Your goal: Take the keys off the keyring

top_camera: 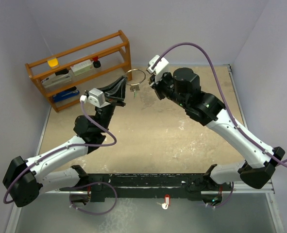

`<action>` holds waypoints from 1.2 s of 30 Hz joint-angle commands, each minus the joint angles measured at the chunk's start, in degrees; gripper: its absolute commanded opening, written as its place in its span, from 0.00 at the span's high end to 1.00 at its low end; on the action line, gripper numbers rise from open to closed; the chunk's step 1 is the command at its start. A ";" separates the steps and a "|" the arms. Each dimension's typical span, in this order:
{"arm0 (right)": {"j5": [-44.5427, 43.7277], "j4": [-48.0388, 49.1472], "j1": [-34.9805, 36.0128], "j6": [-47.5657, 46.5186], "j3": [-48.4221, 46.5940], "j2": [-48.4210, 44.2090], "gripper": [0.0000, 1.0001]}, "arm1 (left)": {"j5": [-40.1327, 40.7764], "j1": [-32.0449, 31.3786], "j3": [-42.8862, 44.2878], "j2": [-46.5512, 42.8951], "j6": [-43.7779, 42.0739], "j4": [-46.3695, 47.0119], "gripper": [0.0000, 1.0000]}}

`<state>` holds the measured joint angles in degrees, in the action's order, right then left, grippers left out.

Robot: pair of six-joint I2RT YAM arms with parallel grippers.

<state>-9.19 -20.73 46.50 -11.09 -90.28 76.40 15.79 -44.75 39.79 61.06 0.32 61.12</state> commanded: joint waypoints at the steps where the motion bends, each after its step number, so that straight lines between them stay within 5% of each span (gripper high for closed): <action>1: -1.88 -0.81 -1.37 0.37 1.77 -1.72 1.00 | 2.00 0.73 1.92 -2.87 -0.40 12.94 1.00; 12: 12.63 5.38 -1.07 5.01 2.74 0.71 1.00 | -0.62 0.77 9.77 3.20 -2.84 7.31 1.00; 20: 14.77 5.77 0.10 6.06 2.66 -2.77 1.00 | 11.16 0.68 11.04 8.29 -9.26 9.28 1.00; 26: 11.89 5.57 0.19 5.17 3.40 -4.99 1.00 | 9.95 0.63 10.40 8.35 -11.24 8.67 1.00; 31: 8.79 6.51 0.18 3.46 4.46 -4.20 0.46 | 5.88 0.63 9.83 5.18 -10.96 8.35 1.00; 36: 7.62 8.76 0.26 3.03 6.14 -3.28 0.38 | 1.88 0.63 10.12 3.19 -10.57 7.84 1.00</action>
<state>0.69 -15.55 46.57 -7.18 -85.45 72.53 22.06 -44.27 47.99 67.18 -9.67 65.19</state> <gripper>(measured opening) 0.605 0.058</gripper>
